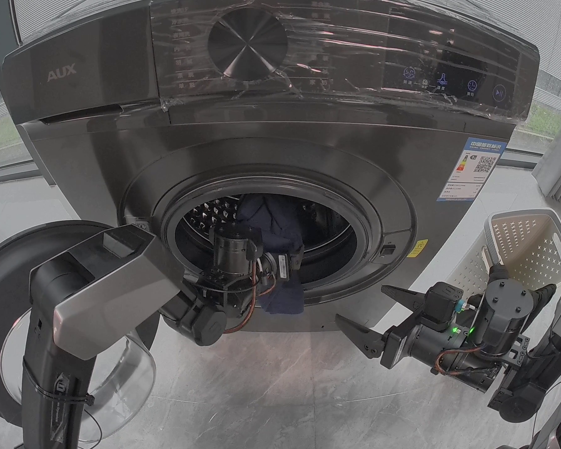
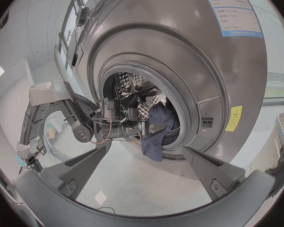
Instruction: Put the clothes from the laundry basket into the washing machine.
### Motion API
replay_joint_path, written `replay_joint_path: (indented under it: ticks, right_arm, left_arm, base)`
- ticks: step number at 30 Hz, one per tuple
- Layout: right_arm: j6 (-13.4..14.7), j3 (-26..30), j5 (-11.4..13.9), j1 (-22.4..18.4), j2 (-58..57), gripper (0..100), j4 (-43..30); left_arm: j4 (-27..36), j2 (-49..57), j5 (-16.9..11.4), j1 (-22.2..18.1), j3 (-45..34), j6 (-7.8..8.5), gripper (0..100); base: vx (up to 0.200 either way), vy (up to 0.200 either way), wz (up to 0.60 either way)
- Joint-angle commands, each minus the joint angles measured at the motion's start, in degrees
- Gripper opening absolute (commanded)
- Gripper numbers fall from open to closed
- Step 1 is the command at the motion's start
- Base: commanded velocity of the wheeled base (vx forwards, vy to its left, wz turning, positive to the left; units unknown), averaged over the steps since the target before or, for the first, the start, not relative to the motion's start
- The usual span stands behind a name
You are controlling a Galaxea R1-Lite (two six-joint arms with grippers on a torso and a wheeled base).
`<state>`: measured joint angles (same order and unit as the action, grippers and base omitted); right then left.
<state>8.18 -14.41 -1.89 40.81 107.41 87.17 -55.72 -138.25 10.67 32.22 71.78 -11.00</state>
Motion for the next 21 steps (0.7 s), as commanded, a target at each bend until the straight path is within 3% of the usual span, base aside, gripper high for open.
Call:
replay_joint_path:
  ticks: [1, 13, 16, 17, 21]
  right_arm:
    - [0.0, 0.0, 0.0, 0.1, 0.5, 100, 0.0]
    - [0.2, 0.0, 0.0, 0.1, 1.7, 100, 0.1]
    - [0.2, 0.0, 0.0, 0.1, 1.7, 100, 0.1]
    - [0.2, 0.1, 0.0, 0.1, 1.7, 100, 0.1]
    - [0.2, 0.0, 0.0, 0.1, 1.7, 100, 0.1]
  left_arm:
    - [1.8, 2.6, -1.2, 2.0, -7.4, 0.71, 100]
    - [3.5, 1.6, -1.4, 1.9, -10.9, 0.98, 100]
    - [2.3, -0.1, -1.4, 1.4, -9.6, 1.77, 100]
    - [1.4, -0.4, -1.4, 1.4, -8.9, 1.77, 0]
    - [0.5, -0.3, -1.4, 1.4, -7.4, 1.68, 0]
  base:
    - [0.0, 0.0, 0.0]
    - [0.0, 0.0, 0.0]
    - [0.0, 0.0, 0.0]
    - [0.0, 0.0, 0.0]
    - [0.0, 0.0, 0.0]
